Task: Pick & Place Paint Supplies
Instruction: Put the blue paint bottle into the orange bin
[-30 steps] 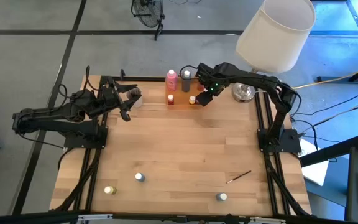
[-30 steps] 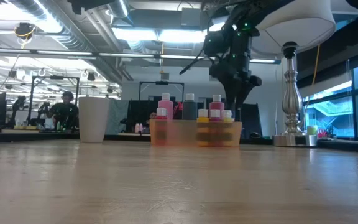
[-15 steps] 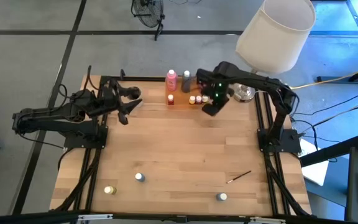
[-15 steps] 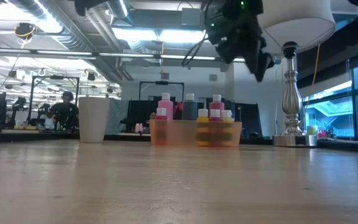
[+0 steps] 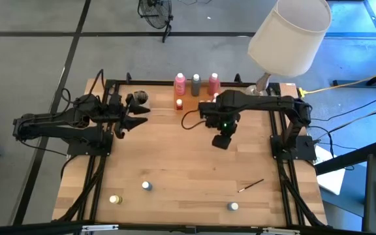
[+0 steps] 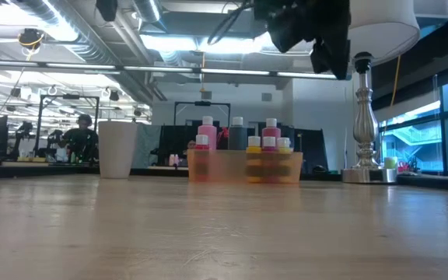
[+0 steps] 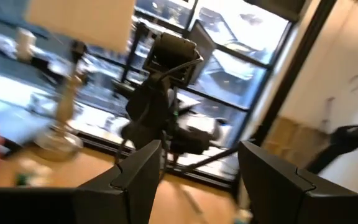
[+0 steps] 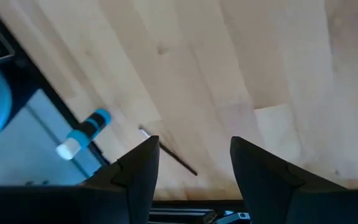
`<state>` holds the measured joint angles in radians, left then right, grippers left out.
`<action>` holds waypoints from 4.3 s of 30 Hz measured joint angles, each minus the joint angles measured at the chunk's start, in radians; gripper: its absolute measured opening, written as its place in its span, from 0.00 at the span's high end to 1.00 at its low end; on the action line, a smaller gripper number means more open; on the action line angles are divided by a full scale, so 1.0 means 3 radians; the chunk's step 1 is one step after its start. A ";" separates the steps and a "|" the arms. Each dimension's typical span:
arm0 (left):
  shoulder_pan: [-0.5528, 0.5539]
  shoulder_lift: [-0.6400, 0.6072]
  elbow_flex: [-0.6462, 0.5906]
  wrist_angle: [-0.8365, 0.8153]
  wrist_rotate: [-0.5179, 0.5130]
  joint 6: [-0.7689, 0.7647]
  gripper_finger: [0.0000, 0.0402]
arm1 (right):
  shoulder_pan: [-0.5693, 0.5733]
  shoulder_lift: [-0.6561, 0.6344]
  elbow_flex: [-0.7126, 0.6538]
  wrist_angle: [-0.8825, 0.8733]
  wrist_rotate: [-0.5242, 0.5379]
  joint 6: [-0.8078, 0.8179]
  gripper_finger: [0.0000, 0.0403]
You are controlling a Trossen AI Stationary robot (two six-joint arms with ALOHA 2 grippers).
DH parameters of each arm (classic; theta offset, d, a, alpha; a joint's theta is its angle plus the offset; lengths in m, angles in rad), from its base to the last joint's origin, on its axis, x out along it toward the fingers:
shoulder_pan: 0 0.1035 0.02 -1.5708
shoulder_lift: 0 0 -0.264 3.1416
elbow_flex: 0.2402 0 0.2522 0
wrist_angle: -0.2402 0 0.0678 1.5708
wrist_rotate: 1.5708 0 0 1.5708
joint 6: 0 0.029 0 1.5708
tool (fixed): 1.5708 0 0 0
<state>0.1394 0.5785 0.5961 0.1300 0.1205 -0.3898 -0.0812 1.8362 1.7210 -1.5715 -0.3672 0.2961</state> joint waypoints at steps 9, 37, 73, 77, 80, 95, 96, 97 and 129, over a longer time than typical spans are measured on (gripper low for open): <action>-0.0262 0.0056 0.0003 -0.0080 0.0115 -0.0975 0.48 | 0.0459 0.0001 0.0000 0.0152 0.0347 0.0375 0.50; -0.2172 0.1048 0.2022 -0.2882 -0.0439 -0.0105 0.48 | 0.1641 0.0003 0.0000 0.1940 0.0325 0.3055 0.50; -0.2953 0.2568 0.2019 -0.3475 -0.1162 -0.0168 0.50 | 0.2133 0.0005 0.0000 0.1933 0.0447 0.2977 0.50; -0.2953 0.2797 0.2019 -0.3656 -0.1174 -0.0142 0.52 | 0.2132 0.0005 0.0000 0.1932 0.0471 0.2833 0.50; -0.2953 0.2915 0.2019 -0.3782 -0.1020 -0.0145 0.52 | 0.2142 0.0005 0.0000 0.1932 0.0526 0.2799 0.50; -0.2945 0.3366 0.2019 -0.3810 -0.0899 -0.0049 0.51 | 0.2153 0.0005 0.0000 0.1948 0.0588 0.2853 0.50; -0.2945 0.3401 0.2019 -0.3811 -0.0911 -0.0032 0.51 | 0.2153 0.0005 0.0000 0.1948 0.0588 0.2854 0.50; -0.2945 0.3432 0.2019 -0.3806 -0.0915 -0.0019 0.51 | 0.2153 0.0005 0.0000 0.1948 0.0588 0.2854 0.50; -0.2848 0.3679 0.2019 -0.3397 -0.0997 0.0621 0.52 | 0.2153 0.0005 0.0000 0.1858 0.0592 0.2802 0.50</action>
<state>-0.7150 1.6823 1.2018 -0.8890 -0.1787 -0.2035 0.5648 1.8378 1.7210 -1.0142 -0.1897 1.1366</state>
